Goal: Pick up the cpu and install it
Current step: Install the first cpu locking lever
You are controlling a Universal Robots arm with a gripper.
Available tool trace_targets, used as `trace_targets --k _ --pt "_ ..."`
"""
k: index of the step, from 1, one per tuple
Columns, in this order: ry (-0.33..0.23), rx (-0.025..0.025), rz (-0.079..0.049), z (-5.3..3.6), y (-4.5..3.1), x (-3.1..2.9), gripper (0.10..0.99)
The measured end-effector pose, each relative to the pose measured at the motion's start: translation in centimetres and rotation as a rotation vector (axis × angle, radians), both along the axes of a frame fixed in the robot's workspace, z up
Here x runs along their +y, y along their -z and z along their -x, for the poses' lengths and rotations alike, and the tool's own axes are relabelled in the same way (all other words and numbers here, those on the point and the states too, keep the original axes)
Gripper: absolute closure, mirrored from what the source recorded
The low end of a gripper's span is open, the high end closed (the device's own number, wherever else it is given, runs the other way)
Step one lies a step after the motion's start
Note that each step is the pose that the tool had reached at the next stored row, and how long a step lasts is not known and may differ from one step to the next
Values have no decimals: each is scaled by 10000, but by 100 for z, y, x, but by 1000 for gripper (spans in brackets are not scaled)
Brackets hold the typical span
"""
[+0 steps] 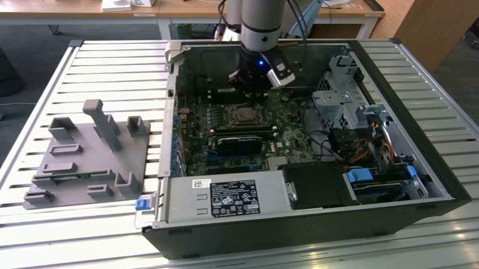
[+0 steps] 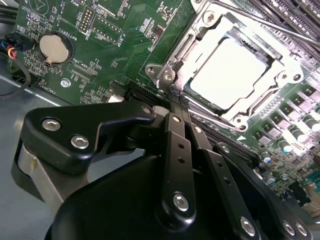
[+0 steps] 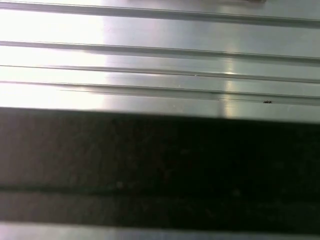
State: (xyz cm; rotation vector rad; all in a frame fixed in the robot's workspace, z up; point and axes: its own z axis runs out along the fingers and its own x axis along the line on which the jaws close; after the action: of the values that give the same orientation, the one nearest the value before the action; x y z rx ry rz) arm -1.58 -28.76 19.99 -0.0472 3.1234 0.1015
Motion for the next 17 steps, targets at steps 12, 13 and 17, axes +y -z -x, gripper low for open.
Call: trace_targets --k 12,13,17 --pt "0 0 62 1 -1 0 980" --pt "0 -1 61 1 -6 0 980" --pt "1 2 170 1 0 0 980"
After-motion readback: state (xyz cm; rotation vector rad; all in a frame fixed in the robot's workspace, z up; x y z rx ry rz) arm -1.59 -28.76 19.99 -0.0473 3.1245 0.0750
